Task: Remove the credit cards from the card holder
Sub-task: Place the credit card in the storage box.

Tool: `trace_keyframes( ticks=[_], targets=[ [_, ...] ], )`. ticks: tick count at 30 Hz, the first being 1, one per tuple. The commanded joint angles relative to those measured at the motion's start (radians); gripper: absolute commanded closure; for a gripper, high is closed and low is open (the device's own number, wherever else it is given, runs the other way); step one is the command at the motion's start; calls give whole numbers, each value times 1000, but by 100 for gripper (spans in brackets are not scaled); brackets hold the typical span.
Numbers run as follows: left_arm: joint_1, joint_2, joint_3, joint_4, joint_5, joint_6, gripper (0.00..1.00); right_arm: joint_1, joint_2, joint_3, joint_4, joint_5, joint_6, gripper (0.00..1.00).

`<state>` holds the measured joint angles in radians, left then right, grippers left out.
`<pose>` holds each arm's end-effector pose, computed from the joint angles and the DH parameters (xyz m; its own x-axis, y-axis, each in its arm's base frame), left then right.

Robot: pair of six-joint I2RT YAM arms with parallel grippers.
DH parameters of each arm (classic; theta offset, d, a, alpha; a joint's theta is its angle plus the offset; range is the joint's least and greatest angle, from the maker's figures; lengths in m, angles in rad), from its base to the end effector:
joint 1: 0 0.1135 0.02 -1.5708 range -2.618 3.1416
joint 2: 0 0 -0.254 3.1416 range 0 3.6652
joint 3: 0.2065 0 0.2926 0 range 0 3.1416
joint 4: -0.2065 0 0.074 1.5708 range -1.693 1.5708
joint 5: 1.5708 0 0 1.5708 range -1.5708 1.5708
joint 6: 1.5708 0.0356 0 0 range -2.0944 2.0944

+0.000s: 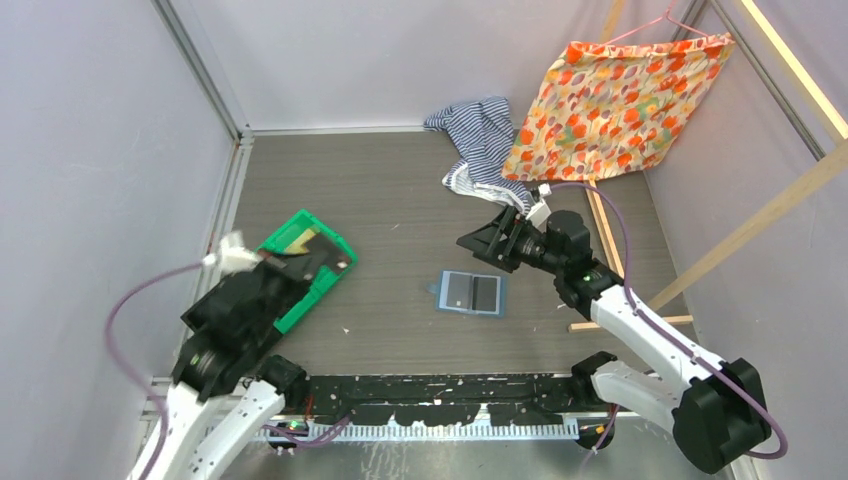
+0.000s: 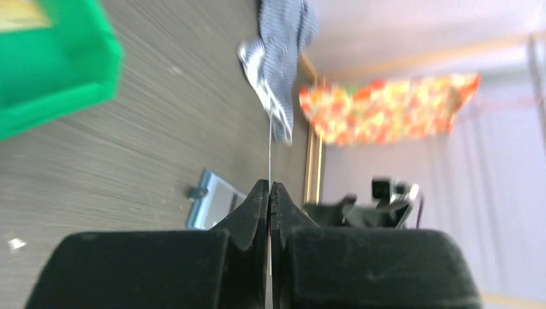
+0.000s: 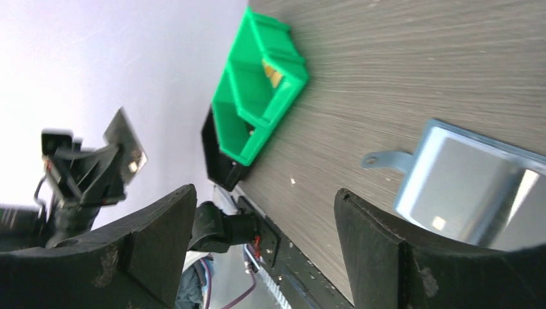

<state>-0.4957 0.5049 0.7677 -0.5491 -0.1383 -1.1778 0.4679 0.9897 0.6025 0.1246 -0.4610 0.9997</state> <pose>0.1461 -0.0734 0.3378 -0.4229 -0.8115 -0.4033 -0.0936 0.4818 -0.8713 0.2344 0.1362 0.2457 -0.7876 0.4462 -0.4249 -0.2307 0.4259 0.8749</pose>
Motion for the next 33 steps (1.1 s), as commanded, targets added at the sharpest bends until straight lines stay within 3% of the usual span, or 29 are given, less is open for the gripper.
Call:
trace_keyframes(
  ticks=[1, 4, 6, 14, 25, 33],
  targets=[
    [2, -253, -37, -526, -578, -317, 99, -30, 30, 26, -95, -26, -64, 17],
    [2, -362, -37, -723, -705, -539, 99, -34, 38, 34, -97, -40, -65, 17],
    [3, -342, -23, -801, -750, -628, 99, -36, 40, 34, -97, -42, -66, 17],
    [2, 104, 138, -1161, -814, -1104, 100, -35, 58, 56, -117, -75, -77, 17],
    [3, 102, -93, -799, -927, -1269, 99, -37, 86, 102, -212, -94, -113, 17],
    [26, 204, -190, -540, -896, -1365, 100, -36, 95, 131, -285, -105, -152, 17]
  ],
)
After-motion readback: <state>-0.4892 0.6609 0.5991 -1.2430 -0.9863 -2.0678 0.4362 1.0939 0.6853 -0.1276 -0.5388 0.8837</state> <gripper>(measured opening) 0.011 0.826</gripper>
